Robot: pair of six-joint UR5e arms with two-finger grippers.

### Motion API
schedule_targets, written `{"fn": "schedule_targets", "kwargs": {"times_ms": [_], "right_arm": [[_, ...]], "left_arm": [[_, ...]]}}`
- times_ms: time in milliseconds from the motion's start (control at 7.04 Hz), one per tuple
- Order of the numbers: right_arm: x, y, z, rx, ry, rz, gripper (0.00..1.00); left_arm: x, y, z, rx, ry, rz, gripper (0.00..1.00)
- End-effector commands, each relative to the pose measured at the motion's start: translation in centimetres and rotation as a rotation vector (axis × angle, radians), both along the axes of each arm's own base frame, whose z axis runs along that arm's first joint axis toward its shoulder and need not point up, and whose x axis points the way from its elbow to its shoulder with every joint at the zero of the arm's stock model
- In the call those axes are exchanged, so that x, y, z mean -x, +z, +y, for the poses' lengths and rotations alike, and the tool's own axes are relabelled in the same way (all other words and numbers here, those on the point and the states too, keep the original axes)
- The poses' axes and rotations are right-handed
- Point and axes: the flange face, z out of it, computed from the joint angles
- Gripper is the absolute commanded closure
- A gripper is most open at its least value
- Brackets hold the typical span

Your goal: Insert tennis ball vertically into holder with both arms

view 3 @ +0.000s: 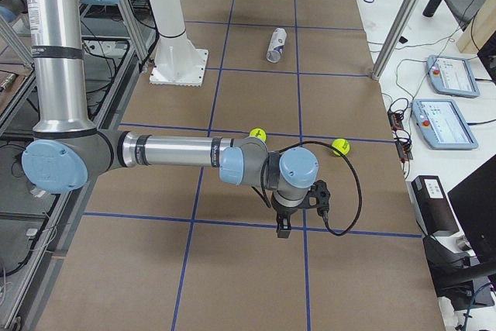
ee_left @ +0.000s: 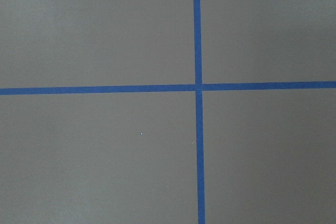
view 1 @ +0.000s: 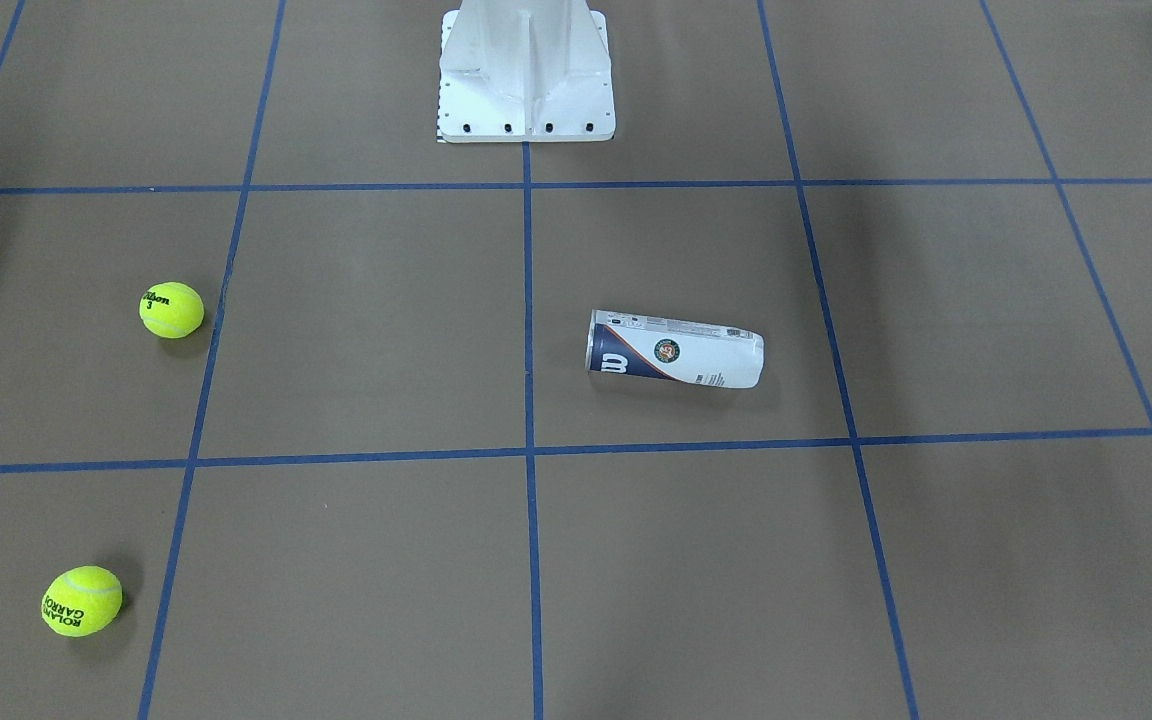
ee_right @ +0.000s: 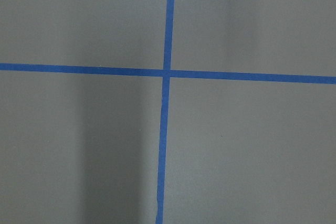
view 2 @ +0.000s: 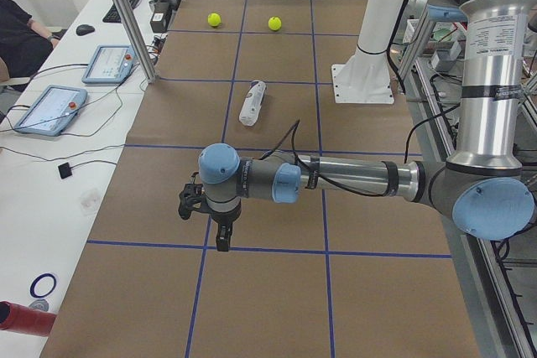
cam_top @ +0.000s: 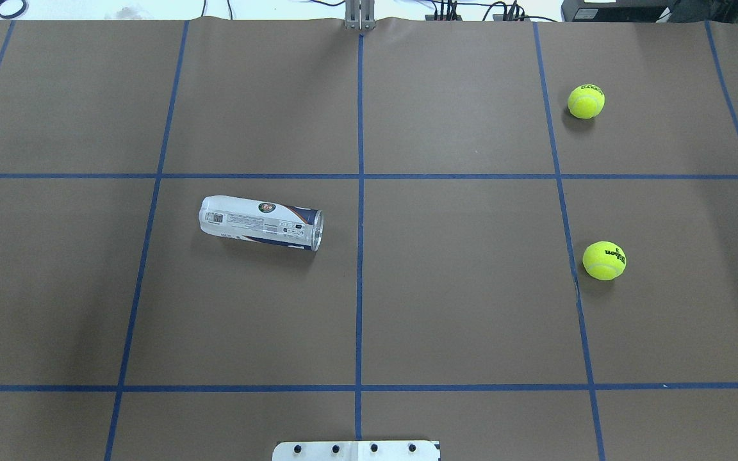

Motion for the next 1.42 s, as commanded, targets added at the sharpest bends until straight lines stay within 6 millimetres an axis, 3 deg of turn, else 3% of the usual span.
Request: {"fn": "schedule_targets", "kwargs": {"times_ms": [0,426,568,710,852,994,1278], "right_arm": [[0.0,-0.3,0.0,-0.005,0.002,0.0,0.01],[-0.1,-0.5,-0.3,-0.008,0.004,0.001,0.01],[0.0,-0.6,-0.3,-0.009,0.004,-0.001,0.0],[0.0,-1.1,-0.5,-0.018,0.004,-0.005,0.0],[0.0,-1.4,-0.8,-0.025,0.004,-0.006,0.0],[0.0,-1.7,-0.8,-0.031,0.004,-0.006,0.01],[0.0,-2.5,-0.9,-0.045,0.006,-0.014,0.0]], "left_arm": [[0.0,0.1,0.0,0.001,0.0,-0.002,0.0],[0.1,-1.0,-0.9,-0.013,-0.006,0.001,0.0],[0.0,-3.3,-2.0,-0.067,-0.006,0.001,0.0],[-0.1,-7.5,-3.1,-0.173,0.0,0.003,0.0],[-0.5,-9.8,-3.3,-0.241,-0.014,0.02,0.0],[-2.7,-14.3,-4.9,-0.292,-0.003,0.04,0.0],[-13.5,-25.5,-10.0,-0.375,0.168,0.072,0.0]]}}
